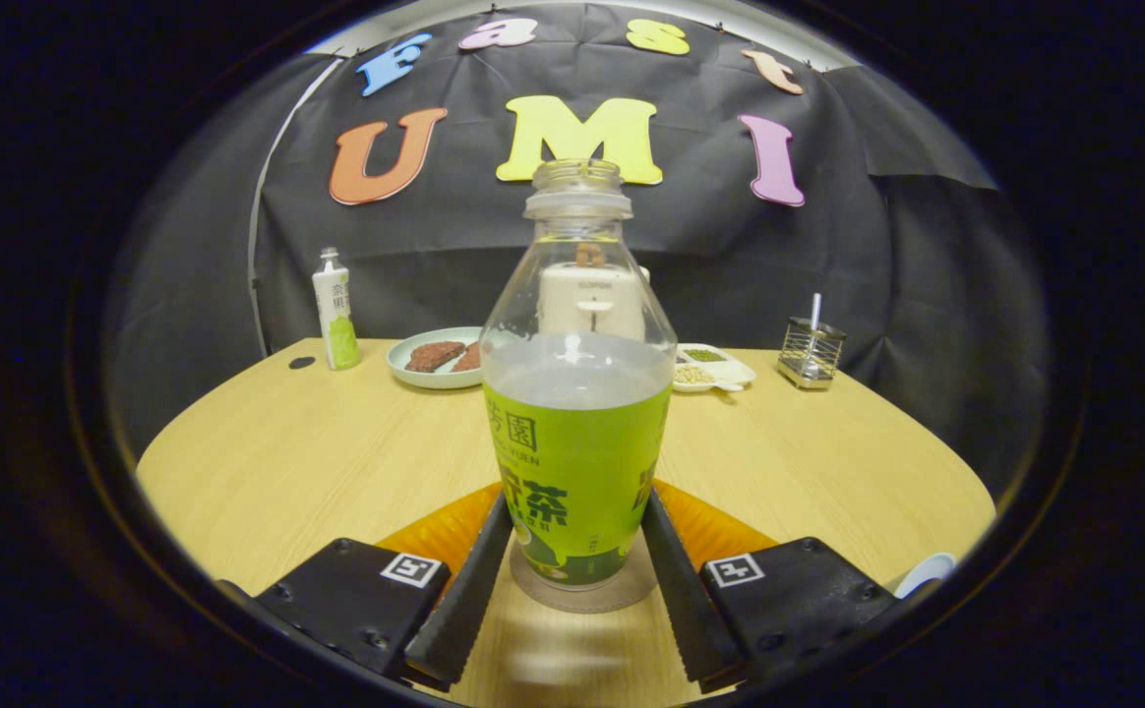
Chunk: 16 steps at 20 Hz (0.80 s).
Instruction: Take the bottle from table, then pour the juice into the cup, finally place the bottle on the coaster
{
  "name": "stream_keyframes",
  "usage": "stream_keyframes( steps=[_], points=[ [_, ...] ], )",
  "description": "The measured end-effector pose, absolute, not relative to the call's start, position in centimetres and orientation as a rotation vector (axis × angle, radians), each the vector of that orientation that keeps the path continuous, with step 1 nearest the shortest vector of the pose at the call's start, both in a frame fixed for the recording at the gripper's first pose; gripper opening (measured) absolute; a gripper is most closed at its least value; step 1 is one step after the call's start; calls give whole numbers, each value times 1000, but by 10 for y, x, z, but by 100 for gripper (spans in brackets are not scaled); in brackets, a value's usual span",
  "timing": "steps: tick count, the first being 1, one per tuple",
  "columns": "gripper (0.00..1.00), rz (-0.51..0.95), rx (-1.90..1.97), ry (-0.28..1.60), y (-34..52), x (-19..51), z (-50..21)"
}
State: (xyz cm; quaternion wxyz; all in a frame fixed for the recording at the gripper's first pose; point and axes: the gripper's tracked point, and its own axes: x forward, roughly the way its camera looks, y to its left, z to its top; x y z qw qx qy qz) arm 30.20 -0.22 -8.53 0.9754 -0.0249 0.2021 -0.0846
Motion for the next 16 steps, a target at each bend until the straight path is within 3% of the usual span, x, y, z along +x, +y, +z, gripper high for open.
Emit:
stream_keyframes(
  steps=[3, 16],
  points=[
    [92, -165, -54, 424, -1, 302, -87],
    [100, -143, -42, 325, 1, 250, -58]
  ],
)
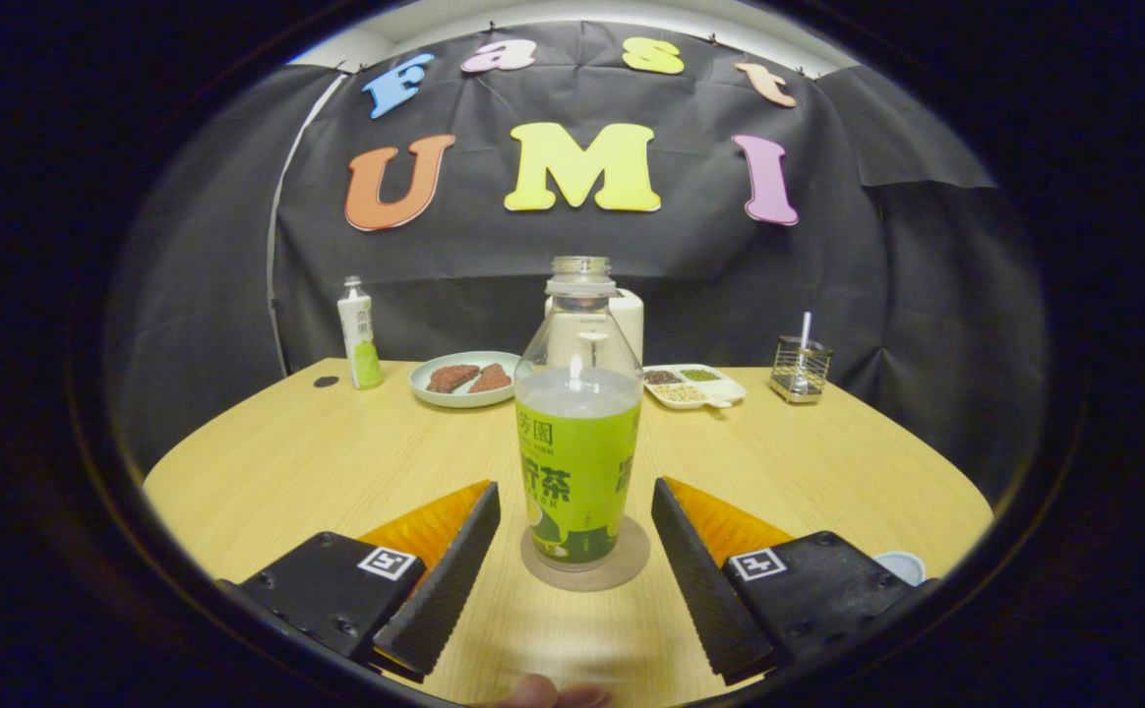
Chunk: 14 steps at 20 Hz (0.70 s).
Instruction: Take the bottle from table, then pour the juice into the cup, finally place the bottle on the coaster
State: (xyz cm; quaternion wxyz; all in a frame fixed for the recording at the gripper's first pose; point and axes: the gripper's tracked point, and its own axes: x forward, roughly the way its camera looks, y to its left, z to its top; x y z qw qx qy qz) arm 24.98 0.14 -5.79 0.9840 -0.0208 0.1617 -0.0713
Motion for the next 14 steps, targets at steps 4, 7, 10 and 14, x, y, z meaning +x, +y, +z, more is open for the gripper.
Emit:
stream_keyframes(
  steps=[4, 7, 10, 14],
  points=[
    [100, -136, -67, 288, 9, 214, -46],
    [100, -145, -77, 256, 13, 183, -32],
    [100, -149, -96, 237, 17, 154, -24],
    [100, -133, -97, 196, 28, 120, -16]
  ],
)
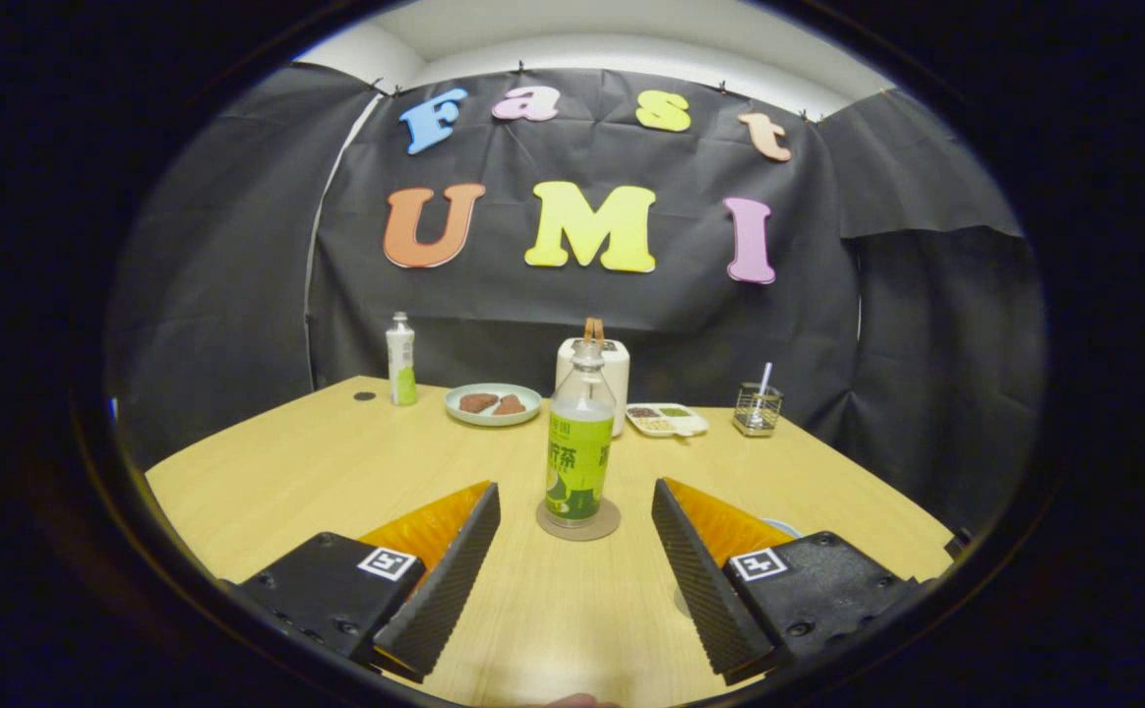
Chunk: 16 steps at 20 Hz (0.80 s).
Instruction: Take the bottle from table, then pour the juice into the cup, finally place the bottle on the coaster
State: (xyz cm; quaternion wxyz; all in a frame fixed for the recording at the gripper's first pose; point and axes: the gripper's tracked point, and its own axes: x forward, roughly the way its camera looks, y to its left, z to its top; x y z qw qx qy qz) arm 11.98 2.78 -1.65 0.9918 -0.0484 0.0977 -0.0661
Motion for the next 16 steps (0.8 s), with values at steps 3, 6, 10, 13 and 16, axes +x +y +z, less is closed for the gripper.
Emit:
stream_keyframes(
  steps=[3, 6, 10, 13, 16],
  points=[
    [100, -137, -115, 180, 31, 95, -10],
    [100, -128, -96, 147, 38, 73, 3],
    [100, -125, -95, 92, 41, 40, 26],
    [100, -116, -86, 60, 43, 18, 34],
    [100, -103, -43, 41, 42, 5, 29]
  ],
)
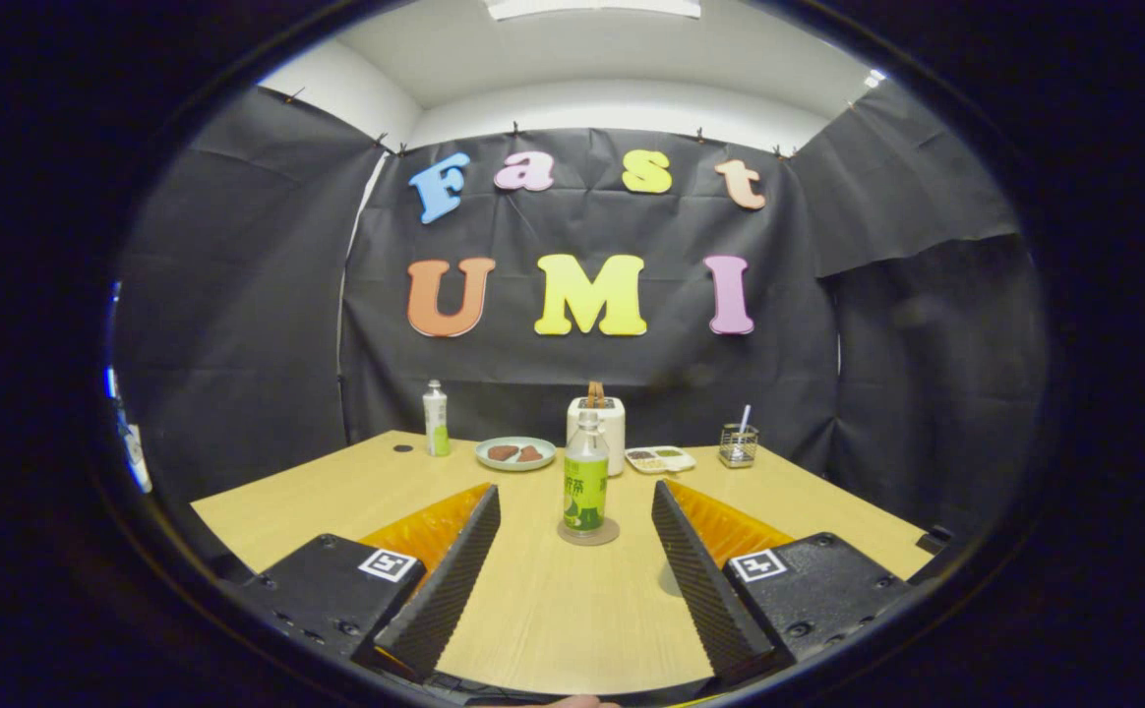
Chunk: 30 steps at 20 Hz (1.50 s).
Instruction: Take the bottle from table, then pour the juice into the cup, finally place the bottle on the coaster
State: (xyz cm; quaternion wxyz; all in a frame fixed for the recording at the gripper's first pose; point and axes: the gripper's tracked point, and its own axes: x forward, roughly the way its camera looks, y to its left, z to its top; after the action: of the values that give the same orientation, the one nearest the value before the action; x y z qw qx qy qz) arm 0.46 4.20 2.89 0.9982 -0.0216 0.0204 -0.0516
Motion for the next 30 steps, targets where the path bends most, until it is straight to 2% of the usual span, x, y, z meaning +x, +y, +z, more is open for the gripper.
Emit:
stream_keyframes(
  steps=[12, 30],
  points=[
    [100, -138, -22, 26, 31, -9, 8],
    [100, -132, -28, 3, 22, -2, 14]
  ],
)
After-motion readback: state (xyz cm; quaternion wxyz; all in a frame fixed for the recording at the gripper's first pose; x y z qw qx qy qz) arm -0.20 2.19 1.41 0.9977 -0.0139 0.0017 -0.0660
